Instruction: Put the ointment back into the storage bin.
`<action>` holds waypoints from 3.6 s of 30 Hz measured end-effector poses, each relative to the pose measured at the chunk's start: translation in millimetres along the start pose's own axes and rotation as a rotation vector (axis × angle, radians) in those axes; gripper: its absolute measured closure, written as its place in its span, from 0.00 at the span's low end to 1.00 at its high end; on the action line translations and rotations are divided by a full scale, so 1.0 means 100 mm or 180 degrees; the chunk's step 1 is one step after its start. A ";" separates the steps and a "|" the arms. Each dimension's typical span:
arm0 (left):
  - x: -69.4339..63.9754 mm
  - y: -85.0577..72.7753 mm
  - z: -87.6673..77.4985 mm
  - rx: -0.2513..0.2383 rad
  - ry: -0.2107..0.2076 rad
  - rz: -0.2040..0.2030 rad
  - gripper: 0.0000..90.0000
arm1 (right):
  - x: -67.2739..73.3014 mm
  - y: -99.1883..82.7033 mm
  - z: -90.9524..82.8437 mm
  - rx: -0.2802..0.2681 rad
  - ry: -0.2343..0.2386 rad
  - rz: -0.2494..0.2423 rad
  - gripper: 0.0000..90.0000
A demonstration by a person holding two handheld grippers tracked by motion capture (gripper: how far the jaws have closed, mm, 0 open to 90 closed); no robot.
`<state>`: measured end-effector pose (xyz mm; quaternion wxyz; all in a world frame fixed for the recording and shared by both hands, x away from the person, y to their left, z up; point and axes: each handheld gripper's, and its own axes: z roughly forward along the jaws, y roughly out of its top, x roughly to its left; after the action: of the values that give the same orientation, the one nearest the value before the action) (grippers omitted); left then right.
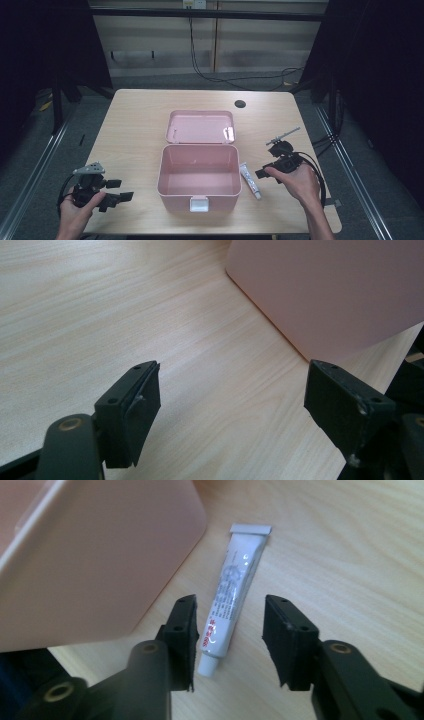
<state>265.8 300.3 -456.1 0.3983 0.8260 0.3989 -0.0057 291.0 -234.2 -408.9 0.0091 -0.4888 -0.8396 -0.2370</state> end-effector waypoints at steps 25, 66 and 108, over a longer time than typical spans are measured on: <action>0.00 0.00 0.00 0.0013 0.0000 0.0007 0.25 | 0.05 0.14 0.39 0.0730 -0.0176 0.0051 0.69; 0.01 0.00 -0.01 -0.0006 -0.0023 0.0001 0.25 | 0.12 0.18 0.75 0.0965 -0.0351 -0.0068 0.76; 0.00 0.00 -0.01 -0.0005 -0.0020 0.0008 0.25 | 0.11 0.17 0.49 0.0858 -0.0217 -0.0144 0.80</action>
<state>264.9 301.2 -455.4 0.4003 0.8261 0.3966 -0.0075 310.0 -198.2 -443.4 0.0409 -0.4718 -0.8744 -0.1055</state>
